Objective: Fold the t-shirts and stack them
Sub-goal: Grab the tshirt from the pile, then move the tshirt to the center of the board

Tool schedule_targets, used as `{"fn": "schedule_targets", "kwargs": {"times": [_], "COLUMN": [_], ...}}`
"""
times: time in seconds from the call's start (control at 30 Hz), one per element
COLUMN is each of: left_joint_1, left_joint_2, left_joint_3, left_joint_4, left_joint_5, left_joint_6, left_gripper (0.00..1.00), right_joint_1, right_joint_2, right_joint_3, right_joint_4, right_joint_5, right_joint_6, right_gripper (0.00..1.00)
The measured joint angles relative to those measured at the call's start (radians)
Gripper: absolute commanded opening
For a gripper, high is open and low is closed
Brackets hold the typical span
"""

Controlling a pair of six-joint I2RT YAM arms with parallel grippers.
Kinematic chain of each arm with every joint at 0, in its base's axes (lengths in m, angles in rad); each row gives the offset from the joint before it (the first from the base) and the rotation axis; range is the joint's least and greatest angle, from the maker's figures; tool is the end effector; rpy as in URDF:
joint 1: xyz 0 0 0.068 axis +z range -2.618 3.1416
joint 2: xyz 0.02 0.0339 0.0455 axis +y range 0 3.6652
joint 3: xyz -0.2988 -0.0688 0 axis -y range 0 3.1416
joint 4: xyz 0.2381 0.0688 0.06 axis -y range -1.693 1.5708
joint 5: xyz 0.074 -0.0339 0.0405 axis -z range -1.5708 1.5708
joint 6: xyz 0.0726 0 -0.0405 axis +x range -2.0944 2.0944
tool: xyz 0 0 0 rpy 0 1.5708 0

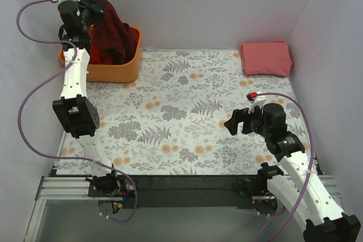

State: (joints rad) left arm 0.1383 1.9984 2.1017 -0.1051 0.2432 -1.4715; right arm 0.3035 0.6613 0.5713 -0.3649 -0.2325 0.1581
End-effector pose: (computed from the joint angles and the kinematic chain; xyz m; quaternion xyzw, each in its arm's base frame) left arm 0.5165 0.0542 0.4694 -0.4469 0.5487 -0.5011 0.4981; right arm 0.1445 0.0628 0.2718 -0.1225 0.8359 0.2161 0.4894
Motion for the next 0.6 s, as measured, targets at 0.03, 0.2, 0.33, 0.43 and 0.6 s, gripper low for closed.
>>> {"fn": "schedule_targets", "kwargs": {"times": [0.03, 0.2, 0.33, 0.43, 0.6], "left_joint_1": [0.000, -0.021, -0.114, -0.246, -0.494], "left_joint_2": [-0.003, -0.052, -0.114, -0.146, -0.154], "left_joint_3": [0.010, 0.051, 0.054, 0.069, 0.134], "left_joint_4": [0.009, 0.037, 0.046, 0.047, 0.057], "left_joint_5": [0.011, 0.085, 0.129, 0.149, 0.173], "left_joint_6": [-0.010, -0.080, -0.109, -0.102, -0.089], "left_gripper": [0.00, 0.00, 0.00, 0.00, 0.00], "right_joint_1": [0.000, 0.000, 0.000, 0.000, 0.000], "right_joint_2": [-0.001, -0.022, -0.060, -0.088, -0.126], "right_joint_3": [0.000, 0.007, 0.021, 0.040, 0.090], "right_joint_4": [0.000, -0.002, -0.003, -0.007, -0.031], "right_joint_5": [0.000, 0.001, 0.002, 0.007, 0.052], "right_joint_6": [0.000, 0.000, 0.000, -0.001, -0.013], "right_gripper": [0.98, 0.99, 0.98, 0.98, 0.99]}}
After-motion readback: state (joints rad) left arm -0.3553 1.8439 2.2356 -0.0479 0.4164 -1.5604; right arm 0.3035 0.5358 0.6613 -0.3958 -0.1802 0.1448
